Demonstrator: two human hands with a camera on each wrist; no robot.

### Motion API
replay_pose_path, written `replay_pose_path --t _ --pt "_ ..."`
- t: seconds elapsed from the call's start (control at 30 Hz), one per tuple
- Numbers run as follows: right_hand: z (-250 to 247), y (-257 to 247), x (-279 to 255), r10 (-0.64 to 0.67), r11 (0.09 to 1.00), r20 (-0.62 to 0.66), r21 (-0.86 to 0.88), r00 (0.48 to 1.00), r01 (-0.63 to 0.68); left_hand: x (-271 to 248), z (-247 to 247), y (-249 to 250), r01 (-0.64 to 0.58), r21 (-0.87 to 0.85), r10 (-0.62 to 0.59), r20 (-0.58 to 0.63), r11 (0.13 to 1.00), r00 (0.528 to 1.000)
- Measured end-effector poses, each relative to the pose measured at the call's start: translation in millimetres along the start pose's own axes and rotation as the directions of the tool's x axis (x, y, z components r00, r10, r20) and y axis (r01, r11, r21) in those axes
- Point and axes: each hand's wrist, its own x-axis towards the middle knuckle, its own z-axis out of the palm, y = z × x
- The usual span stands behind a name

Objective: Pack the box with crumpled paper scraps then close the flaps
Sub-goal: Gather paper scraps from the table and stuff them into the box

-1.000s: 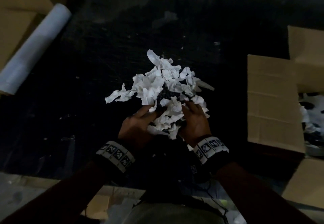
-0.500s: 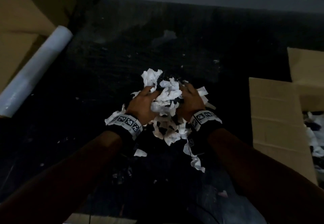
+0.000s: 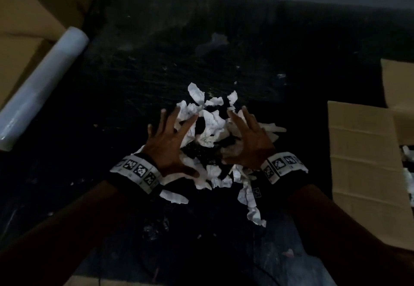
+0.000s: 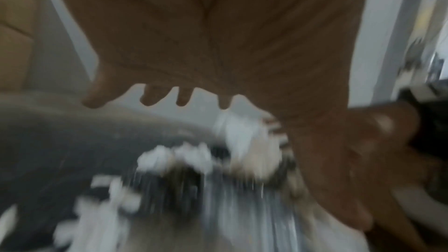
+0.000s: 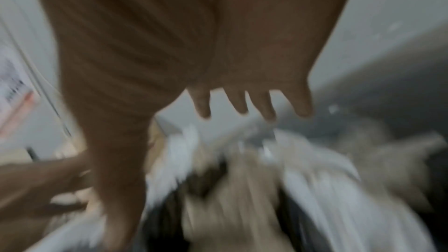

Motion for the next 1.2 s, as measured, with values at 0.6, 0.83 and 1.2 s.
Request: replay_pose_path --t 0.6,0.83,1.2 --pt "20 -7 14 0.011 0.988 -0.052 -0.152 0.999 -0.019 52 25 8 -0.011 0.063 0.003 0.125 0.998 0.992" --pt "9 4 44 0.272 0.961 -0.008 -0.038 0.962 -0.273 73 21 1 0.068 -0.008 -0.065 0.184 0.998 0.981" --pt "68 19 70 0.194 0.958 0.061 -0.225 0.979 -0.176 83 78 -10 0.07 0.079 -0.077 0.089 0.994 0.993"
